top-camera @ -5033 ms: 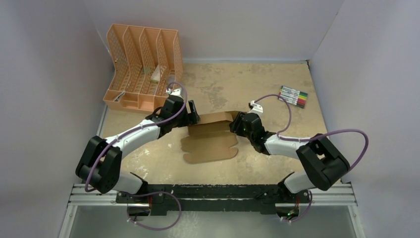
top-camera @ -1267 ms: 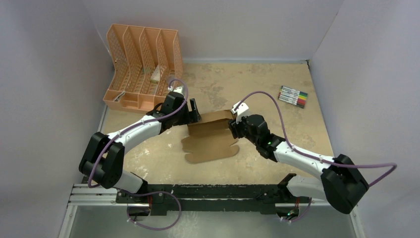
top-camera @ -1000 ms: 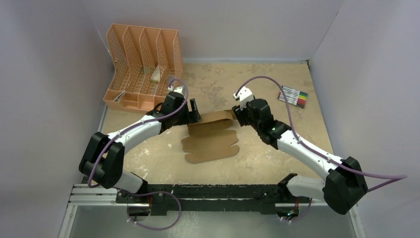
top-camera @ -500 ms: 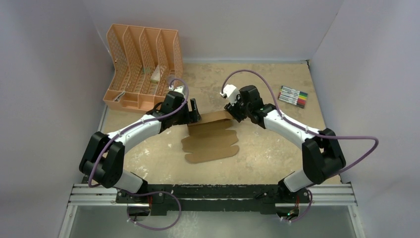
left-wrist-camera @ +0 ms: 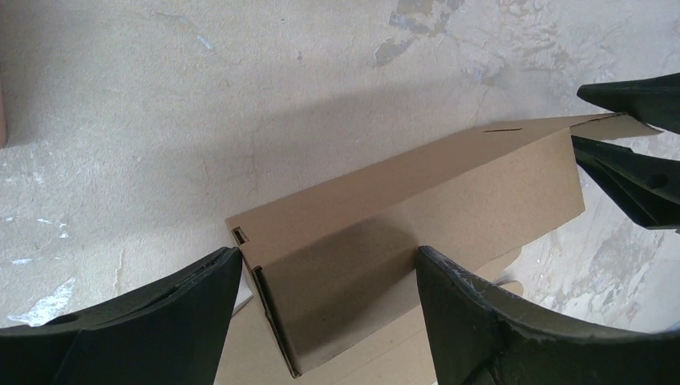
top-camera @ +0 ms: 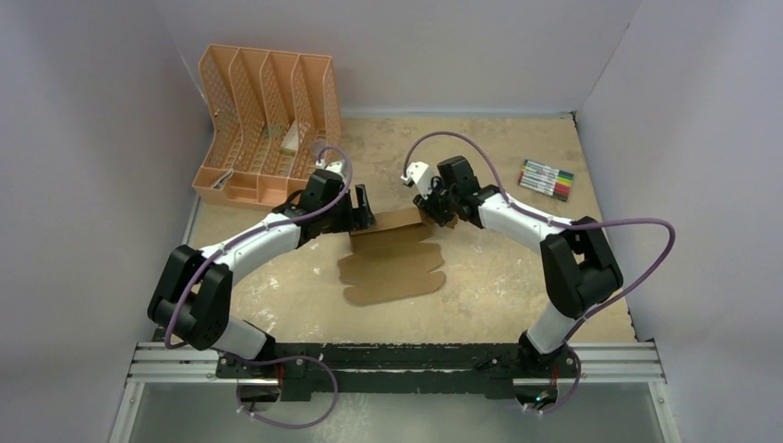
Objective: Fold the paper box
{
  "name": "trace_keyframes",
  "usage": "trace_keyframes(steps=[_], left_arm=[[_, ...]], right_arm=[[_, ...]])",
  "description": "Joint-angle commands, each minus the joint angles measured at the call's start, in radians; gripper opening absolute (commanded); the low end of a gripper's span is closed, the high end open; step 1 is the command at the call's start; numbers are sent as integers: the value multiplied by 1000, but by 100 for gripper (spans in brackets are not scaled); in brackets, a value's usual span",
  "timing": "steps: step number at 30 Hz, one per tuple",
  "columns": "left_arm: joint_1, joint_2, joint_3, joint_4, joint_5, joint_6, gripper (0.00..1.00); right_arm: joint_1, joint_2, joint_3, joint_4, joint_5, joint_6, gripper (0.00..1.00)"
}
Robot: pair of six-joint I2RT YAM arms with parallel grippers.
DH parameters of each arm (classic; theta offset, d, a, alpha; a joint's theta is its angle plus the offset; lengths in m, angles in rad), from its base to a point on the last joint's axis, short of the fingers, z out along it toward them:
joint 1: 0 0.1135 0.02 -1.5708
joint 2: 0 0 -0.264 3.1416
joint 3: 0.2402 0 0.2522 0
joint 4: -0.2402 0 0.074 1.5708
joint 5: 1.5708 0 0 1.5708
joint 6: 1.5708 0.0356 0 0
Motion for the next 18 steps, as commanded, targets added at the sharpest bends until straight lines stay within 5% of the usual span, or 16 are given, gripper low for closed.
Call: trace_keyframes(steps=[1, 18], left_arm=[[6, 5, 34, 2, 29, 9, 79], [6, 11, 11, 102, 132, -110, 78]], right_arm=[[-2, -14, 48, -22, -78, 52, 37], [31, -47, 43, 16, -69, 562, 20]])
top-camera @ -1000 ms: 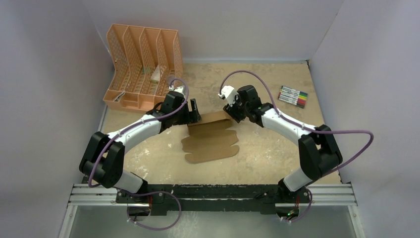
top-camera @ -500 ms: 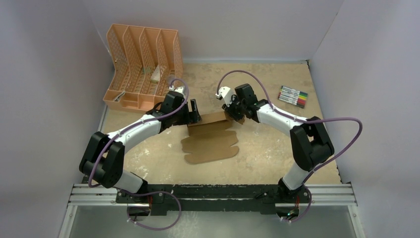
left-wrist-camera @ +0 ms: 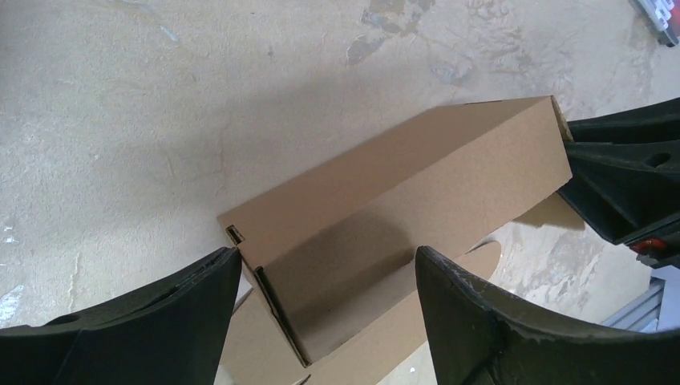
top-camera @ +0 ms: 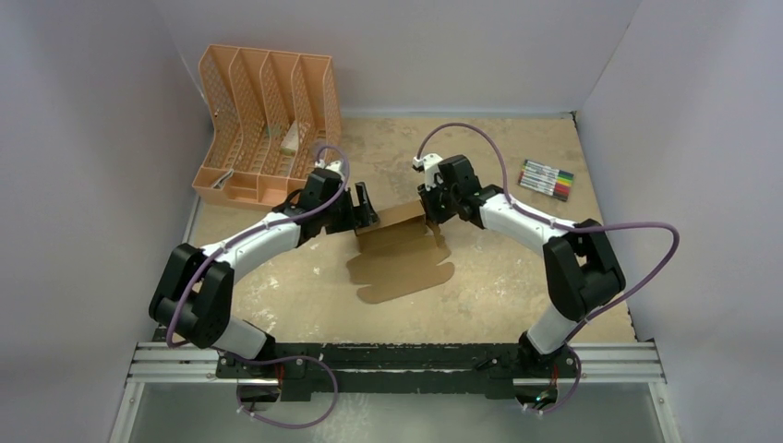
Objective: Fold the paper box
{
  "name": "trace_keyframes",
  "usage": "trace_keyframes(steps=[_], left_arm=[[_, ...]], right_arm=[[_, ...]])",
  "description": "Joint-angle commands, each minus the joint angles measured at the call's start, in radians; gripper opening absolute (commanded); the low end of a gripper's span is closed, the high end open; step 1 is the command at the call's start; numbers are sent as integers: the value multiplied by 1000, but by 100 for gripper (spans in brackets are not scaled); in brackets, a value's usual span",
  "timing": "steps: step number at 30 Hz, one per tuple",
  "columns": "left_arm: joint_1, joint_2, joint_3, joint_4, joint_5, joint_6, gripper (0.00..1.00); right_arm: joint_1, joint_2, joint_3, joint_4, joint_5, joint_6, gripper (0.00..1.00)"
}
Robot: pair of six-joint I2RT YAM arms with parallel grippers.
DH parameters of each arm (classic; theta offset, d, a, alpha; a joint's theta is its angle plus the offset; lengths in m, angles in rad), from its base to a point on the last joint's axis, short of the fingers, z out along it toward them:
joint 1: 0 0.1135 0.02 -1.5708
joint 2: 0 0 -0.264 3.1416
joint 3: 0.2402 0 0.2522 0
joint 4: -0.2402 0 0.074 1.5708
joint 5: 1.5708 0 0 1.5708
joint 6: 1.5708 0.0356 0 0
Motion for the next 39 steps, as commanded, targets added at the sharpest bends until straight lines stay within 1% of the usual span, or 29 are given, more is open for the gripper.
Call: trace_keyframes(steps=[1, 6, 8, 11, 15, 18, 21, 28, 35, 37, 39], left_arm=[[-5, 3, 11, 84, 72, -46, 78], [-5, 4, -3, 110, 86, -60, 78], [-5, 2, -11, 110, 80, -54, 78], [-5, -2, -20, 94, 57, -33, 77], [-5, -12, -28, 45, -14, 20, 76], [-5, -19, -30, 19, -53, 47, 76], [-5, -20, -29, 8, -67, 56, 76], [-5, -24, -28, 5, -65, 50, 76], [-5, -41, -27, -20, -61, 49, 76], [-5, -52, -28, -30, -62, 52, 76], [-5, -66, -33, -47, -70, 56, 76]], right_arm=[[46, -26, 39, 18, -21, 174, 20], [100, -4, 27, 17, 78, 265, 22], [104, -8, 12, 45, 84, 310, 23], [107, -25, -6, 82, 78, 340, 28], [106, -72, -45, 82, 72, 342, 31], [106, -107, -69, 78, 60, 287, 33], [105, -136, -91, 69, 21, 246, 36], [101, -208, -174, 79, -46, 207, 42], [91, -280, -227, 63, -96, 181, 43], [91, -283, -239, 58, -78, 193, 41], [90, -277, -243, 53, -56, 220, 35]])
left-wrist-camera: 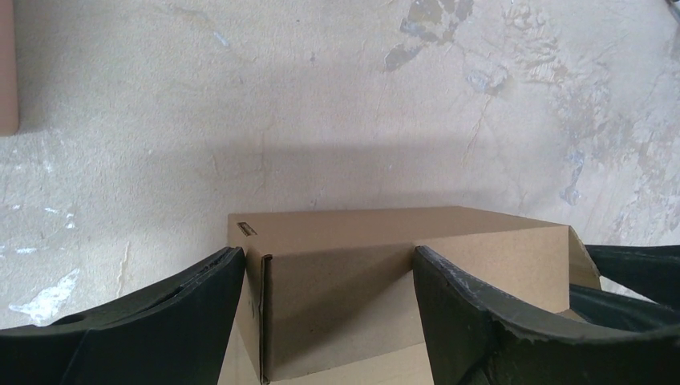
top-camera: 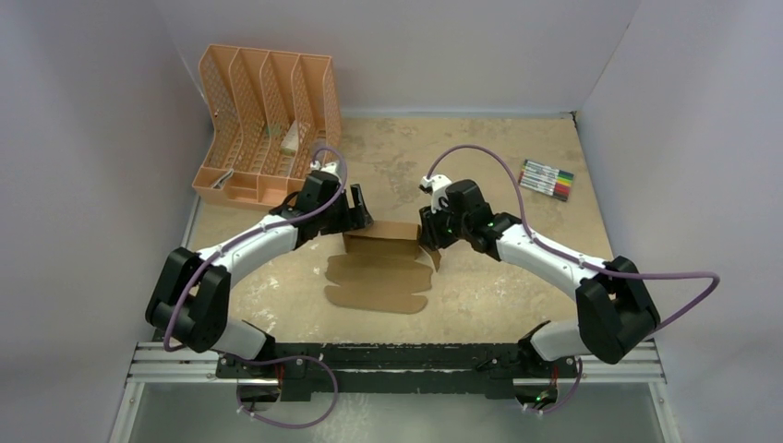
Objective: Fold the paper box
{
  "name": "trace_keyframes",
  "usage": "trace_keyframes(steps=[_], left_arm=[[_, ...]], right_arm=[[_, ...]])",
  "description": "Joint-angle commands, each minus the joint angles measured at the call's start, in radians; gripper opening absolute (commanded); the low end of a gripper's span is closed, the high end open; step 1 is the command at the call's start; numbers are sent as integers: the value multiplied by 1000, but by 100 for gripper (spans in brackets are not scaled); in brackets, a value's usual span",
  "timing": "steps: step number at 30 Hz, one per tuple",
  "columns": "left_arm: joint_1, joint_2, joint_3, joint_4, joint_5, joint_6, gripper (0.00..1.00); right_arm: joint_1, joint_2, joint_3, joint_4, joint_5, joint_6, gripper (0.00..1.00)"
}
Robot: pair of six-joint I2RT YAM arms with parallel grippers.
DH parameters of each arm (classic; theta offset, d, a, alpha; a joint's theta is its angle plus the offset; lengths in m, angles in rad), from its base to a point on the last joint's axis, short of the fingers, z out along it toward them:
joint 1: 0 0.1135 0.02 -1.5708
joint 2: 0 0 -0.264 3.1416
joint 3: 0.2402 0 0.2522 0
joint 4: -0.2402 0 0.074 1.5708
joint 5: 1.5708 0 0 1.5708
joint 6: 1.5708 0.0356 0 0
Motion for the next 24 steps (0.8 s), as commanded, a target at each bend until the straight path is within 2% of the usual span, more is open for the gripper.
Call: trace_keyframes(steps=[1, 7, 12, 15, 19, 24], left_arm=[[-10, -57, -18, -45, -13, 22, 76], [-10, -91, -78, 4, 23, -39, 76], [-10, -106, -123, 95, 60, -119, 76], [-10, -105, -126, 172, 75, -163, 75], [-10, -100, -101, 240, 63, -190, 75], [-9, -101, -80, 257, -21, -173, 75]], right_arm=[[2, -12, -11, 19, -13, 29, 32], [2, 3, -36, 156, -73, 156, 19], [3, 0, -73, 293, -92, 271, 13], [2, 18, -88, 379, -54, 305, 10], [2, 70, -20, 351, 23, 277, 8], [0, 120, 37, 398, 107, 285, 9]])
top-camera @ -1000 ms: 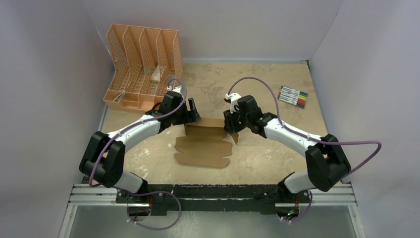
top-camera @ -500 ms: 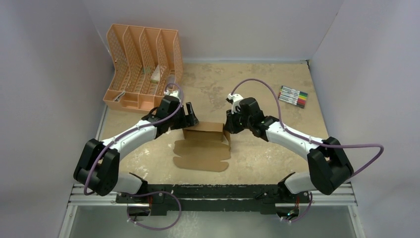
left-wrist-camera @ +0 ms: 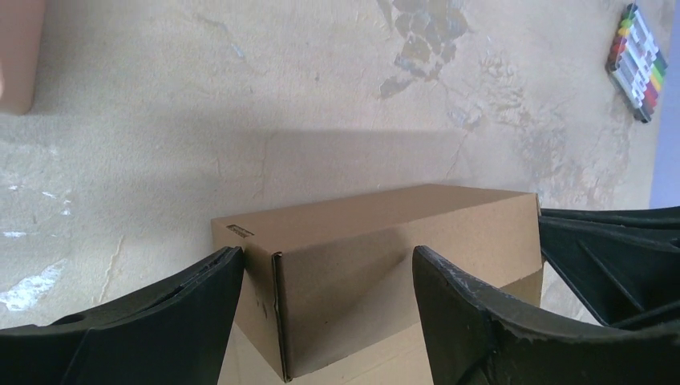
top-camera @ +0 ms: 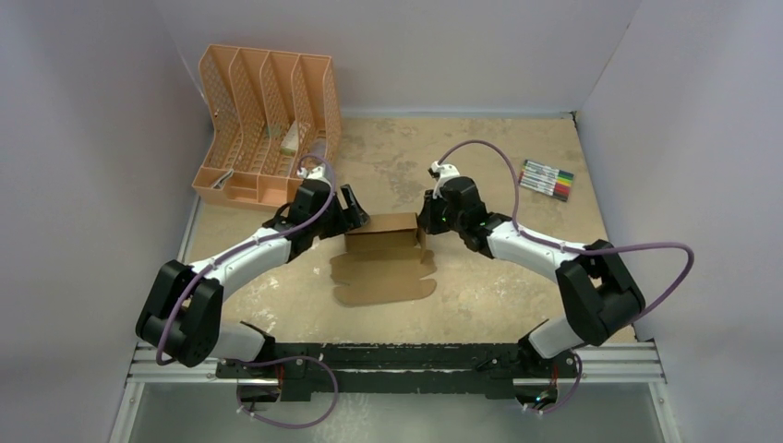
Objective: Fold the paper box
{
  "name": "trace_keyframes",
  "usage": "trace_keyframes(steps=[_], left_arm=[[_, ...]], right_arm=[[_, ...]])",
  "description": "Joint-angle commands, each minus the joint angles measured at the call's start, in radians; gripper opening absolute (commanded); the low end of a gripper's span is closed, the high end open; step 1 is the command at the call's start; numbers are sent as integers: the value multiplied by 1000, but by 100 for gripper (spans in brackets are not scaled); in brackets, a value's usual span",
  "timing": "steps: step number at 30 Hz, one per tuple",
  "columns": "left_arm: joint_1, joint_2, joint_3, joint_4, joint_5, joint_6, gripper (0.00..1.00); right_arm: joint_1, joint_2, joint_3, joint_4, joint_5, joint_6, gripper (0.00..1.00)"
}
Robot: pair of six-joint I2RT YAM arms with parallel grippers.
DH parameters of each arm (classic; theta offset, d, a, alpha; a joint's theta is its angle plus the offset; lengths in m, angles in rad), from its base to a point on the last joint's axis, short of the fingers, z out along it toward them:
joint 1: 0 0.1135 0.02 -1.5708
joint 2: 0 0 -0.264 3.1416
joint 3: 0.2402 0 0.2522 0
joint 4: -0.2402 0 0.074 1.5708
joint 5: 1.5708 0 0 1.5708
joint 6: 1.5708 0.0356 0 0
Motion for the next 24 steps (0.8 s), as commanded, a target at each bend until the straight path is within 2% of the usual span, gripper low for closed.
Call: trace_keyframes(steps=[1, 6, 14, 24], left_arm=[[-13, -10, 41, 132, -16, -33, 75], [-12, -6, 28, 93, -92, 24, 75], [-12, -10, 40, -12, -138, 102, 75], [-3, -55, 116, -183, -141, 168, 78]], right_arm=[[15, 38, 86, 119, 24, 43, 11], [-2, 24, 100, 89, 19, 8, 22], [-93, -95, 132, -101, -53, -143, 41], [-255, -112, 138, -207, -125, -290, 45]])
